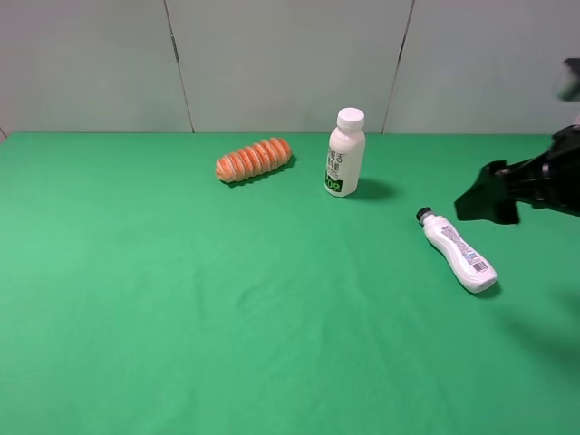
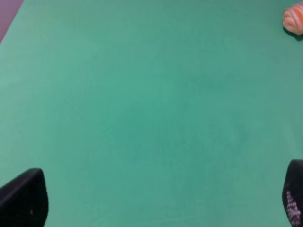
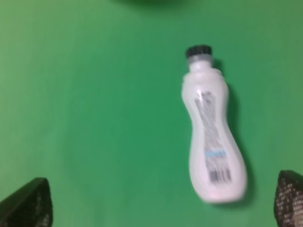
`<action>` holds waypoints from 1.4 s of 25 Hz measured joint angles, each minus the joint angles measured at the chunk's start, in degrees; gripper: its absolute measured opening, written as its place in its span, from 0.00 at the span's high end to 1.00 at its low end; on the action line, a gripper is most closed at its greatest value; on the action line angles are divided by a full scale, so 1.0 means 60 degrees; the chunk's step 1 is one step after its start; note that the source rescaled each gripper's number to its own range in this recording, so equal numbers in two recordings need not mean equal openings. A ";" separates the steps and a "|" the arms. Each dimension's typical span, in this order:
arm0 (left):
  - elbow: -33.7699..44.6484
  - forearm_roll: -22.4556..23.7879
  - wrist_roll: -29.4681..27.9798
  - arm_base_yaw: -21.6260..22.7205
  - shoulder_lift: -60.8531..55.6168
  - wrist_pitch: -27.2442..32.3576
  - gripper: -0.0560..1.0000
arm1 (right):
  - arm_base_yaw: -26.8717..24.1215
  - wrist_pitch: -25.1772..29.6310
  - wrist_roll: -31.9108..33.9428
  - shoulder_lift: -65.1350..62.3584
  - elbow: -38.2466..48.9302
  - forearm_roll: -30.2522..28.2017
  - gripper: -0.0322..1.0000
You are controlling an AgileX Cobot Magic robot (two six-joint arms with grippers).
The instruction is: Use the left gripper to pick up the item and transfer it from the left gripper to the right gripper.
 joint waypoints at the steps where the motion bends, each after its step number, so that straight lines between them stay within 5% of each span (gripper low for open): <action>1: 0.0000 0.0000 0.0000 0.0000 0.0000 0.0000 0.00 | 0.0000 0.0322 0.0173 -0.0317 0.0000 -0.0202 0.00; 16: 0.0000 0.0000 -0.0008 0.0000 0.0000 0.0000 0.00 | 0.0000 0.5027 0.1858 -0.4627 0.0000 -0.1030 0.00; 29: 0.0000 0.0000 -0.0008 0.0000 0.0000 0.0000 0.00 | 0.0000 0.5148 0.2760 -0.6875 0.0660 -0.2105 0.00; 35: 0.0000 0.0000 -0.0008 0.0000 0.0000 0.0000 0.00 | 0.0000 0.3777 0.2945 -0.9016 0.1576 -0.2029 0.00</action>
